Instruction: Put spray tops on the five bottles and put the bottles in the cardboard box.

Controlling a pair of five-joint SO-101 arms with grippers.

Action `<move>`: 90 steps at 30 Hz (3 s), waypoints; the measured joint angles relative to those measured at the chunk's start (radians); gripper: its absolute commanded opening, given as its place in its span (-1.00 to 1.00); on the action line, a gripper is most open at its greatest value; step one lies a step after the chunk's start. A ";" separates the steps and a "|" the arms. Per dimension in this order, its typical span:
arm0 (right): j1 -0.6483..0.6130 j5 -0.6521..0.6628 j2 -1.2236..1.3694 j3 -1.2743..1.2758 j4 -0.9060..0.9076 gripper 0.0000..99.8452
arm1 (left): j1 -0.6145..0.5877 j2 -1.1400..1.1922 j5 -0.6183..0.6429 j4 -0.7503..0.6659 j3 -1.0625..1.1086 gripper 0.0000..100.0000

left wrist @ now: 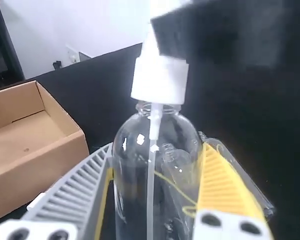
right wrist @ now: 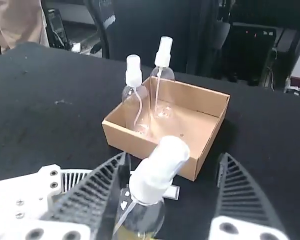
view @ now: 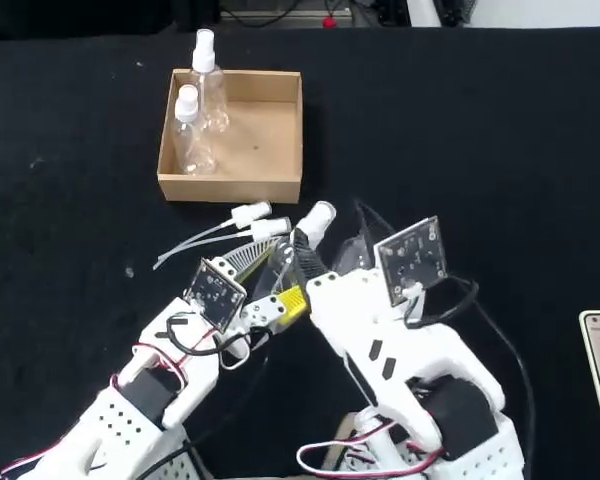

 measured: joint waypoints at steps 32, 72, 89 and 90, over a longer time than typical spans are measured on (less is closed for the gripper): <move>0.207 -0.015 -0.034 0.358 -0.140 -0.47 | -0.261 0.000 0.000 -0.002 -0.025 -0.56; 0.121 -0.043 -0.035 0.453 -0.160 -0.47 | -0.562 0.480 0.120 -0.295 -0.388 -0.55; 0.120 -0.043 -0.035 0.473 -0.160 -0.47 | -0.562 0.721 0.120 -0.586 -0.400 -0.55; 0.120 -0.043 -0.035 0.473 -0.160 -0.47 | -0.562 0.756 0.120 -0.632 -0.400 -0.55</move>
